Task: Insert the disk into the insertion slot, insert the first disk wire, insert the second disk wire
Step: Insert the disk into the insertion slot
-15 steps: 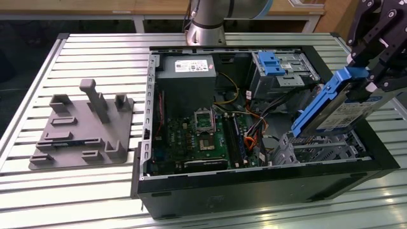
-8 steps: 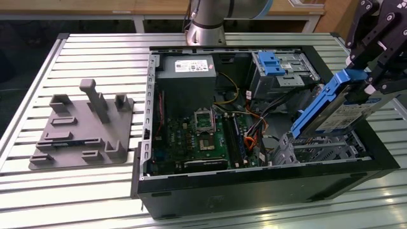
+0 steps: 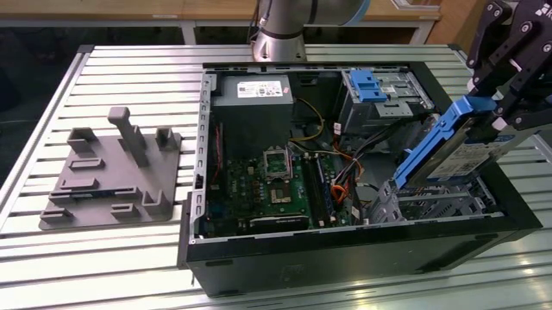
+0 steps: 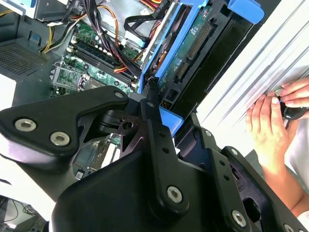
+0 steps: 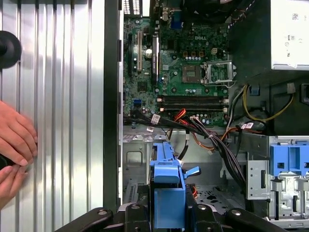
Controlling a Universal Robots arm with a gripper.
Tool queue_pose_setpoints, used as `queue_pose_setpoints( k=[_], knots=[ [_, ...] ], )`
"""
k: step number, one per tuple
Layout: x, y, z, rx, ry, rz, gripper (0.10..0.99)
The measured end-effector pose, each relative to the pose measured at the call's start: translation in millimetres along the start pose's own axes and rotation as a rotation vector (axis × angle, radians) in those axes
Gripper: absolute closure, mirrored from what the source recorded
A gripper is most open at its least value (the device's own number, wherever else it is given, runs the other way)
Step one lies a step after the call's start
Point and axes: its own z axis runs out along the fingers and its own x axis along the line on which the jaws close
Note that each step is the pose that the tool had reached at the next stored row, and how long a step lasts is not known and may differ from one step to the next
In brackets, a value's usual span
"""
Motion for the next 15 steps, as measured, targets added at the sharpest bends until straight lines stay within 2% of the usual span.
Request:
queue_pose_setpoints(
  k=[15],
  knots=[
    [1.6,-0.2,5.5,0.0,0.0,0.0,0.722]
  ],
)
